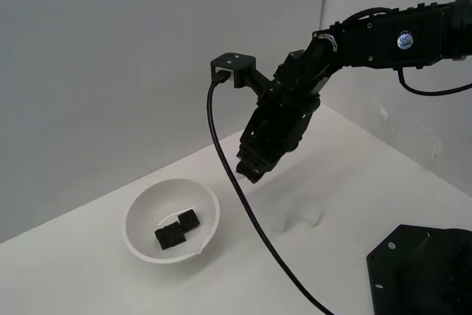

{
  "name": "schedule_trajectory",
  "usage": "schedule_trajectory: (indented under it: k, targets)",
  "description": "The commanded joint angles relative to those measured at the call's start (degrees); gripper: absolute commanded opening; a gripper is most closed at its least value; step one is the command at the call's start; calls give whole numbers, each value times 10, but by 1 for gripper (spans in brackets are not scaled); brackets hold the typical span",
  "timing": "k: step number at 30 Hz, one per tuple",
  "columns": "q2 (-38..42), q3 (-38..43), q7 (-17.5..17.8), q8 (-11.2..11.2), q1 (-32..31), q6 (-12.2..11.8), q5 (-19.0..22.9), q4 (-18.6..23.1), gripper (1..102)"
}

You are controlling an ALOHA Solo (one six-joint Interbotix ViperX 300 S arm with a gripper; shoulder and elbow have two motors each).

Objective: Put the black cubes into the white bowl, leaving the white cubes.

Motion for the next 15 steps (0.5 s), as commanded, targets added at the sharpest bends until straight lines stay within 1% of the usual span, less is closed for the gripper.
schedule_trajectory:
  k: [1, 8, 15]
  targets:
    - [27, 31, 11, 0, -10, -11, -31, -26, 3]
    - [33, 37, 11, -12, -57, -15, -69, -64, 3]
    - [9, 13, 11, -23, -107, -18, -102, -98, 3]
